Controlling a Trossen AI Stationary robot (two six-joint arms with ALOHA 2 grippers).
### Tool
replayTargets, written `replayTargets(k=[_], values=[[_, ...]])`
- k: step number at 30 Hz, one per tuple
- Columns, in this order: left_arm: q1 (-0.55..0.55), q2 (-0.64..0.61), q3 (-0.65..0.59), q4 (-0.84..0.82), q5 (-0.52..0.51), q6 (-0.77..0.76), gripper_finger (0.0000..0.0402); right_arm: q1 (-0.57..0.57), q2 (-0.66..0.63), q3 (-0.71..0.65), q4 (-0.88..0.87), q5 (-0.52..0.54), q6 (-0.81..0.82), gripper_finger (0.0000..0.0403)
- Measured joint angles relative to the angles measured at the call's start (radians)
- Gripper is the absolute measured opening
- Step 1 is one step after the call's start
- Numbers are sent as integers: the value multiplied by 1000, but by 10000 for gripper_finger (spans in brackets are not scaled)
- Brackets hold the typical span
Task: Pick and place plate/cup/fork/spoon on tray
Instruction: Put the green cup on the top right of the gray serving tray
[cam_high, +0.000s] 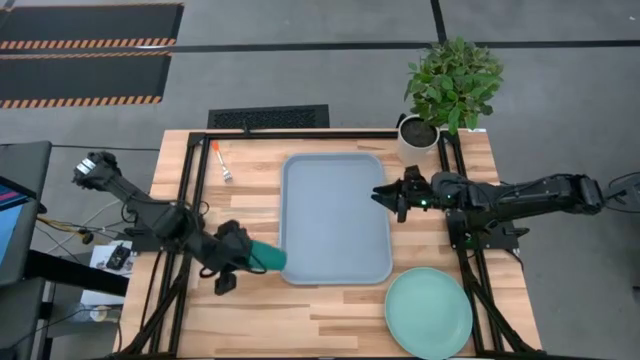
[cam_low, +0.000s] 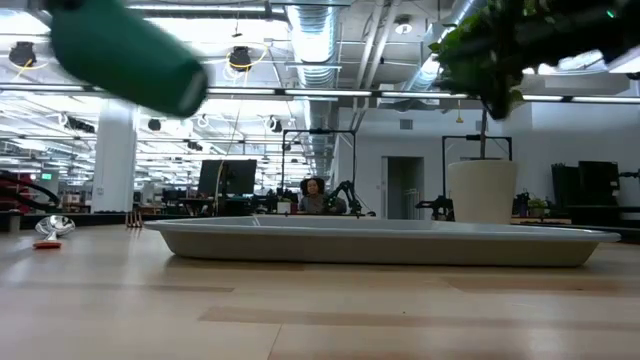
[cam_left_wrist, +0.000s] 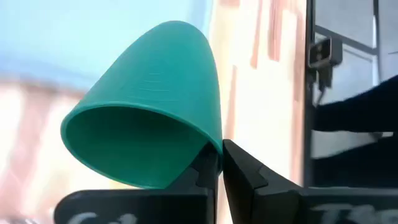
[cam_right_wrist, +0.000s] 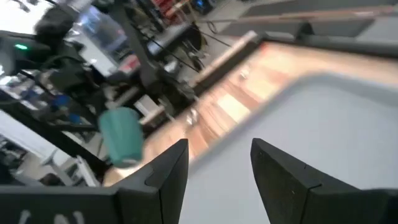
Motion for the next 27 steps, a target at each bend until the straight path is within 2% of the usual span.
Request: replayTargets(k=[5, 8, 11, 16, 20, 27], values=[[105, 0, 22, -3, -52, 195, 0, 0, 160, 210, -60, -50, -172, 200], [168, 1, 22, -5, -51, 364, 0, -3, 274, 376, -211, -61, -311, 197], [228, 1, 22, -4, -58, 573, 0, -25, 386, 544, -396, -120, -424, 192], [339, 1, 22, -4, -173, 815, 0, -64, 541, 788, -644, -164, -498, 185], [403, 3, 22, 15, -181, 1150, 0, -77, 614, 907, -712, -229, -617, 181], [454, 3, 22, 50, -187, 1546, 0, -97, 667, 1030, -732, -286, -667, 181]])
